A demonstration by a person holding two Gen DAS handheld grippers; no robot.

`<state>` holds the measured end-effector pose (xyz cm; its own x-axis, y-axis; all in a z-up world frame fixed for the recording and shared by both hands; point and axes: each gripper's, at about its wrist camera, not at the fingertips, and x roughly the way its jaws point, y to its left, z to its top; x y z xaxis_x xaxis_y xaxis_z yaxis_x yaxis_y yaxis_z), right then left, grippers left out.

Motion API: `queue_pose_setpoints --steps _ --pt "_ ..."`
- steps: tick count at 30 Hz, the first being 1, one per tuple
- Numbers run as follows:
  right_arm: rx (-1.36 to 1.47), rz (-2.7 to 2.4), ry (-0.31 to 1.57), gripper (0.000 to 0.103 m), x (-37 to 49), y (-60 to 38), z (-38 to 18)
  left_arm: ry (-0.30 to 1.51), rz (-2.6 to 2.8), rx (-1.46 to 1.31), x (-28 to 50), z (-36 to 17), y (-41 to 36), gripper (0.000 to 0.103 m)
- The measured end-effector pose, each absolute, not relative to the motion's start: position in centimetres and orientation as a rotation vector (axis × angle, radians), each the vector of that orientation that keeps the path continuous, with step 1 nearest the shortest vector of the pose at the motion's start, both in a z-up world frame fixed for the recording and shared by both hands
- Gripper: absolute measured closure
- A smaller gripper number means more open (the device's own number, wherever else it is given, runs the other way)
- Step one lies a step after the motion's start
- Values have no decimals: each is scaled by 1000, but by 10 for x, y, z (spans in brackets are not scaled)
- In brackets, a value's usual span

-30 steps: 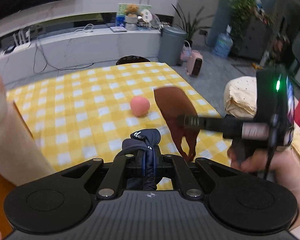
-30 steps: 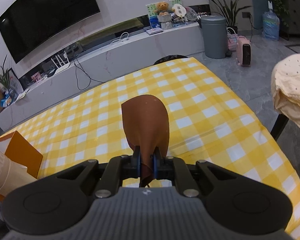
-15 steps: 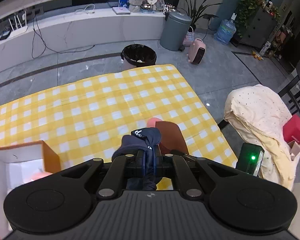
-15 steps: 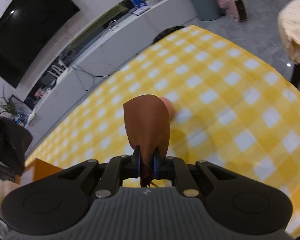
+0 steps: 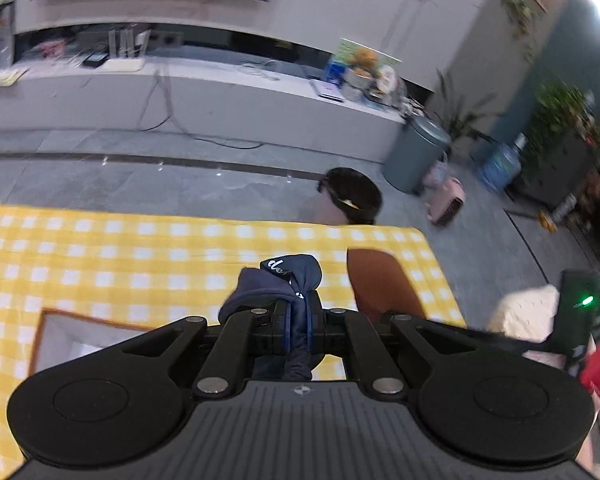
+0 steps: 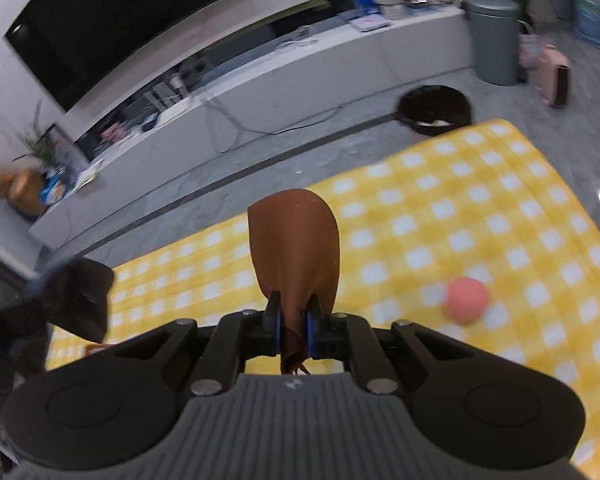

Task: Organize soft objects
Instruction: 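Carry the headband and felt piece over the orange box with both tools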

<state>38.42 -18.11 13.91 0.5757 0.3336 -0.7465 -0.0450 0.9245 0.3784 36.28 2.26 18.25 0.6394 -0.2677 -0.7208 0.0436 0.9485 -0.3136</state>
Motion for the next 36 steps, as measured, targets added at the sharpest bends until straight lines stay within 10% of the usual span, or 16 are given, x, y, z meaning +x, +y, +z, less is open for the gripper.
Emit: queue_pose_setpoints --steps 14,32,36 --pt "131 547 937 94 353 -28 201 857 -70 -456 321 114 166 96" --pt "-308 482 1095 94 332 81 110 876 -117 -363 306 24 200 95" --pt "-338 442 1081 94 330 90 98 865 -84 -316 306 16 195 69"
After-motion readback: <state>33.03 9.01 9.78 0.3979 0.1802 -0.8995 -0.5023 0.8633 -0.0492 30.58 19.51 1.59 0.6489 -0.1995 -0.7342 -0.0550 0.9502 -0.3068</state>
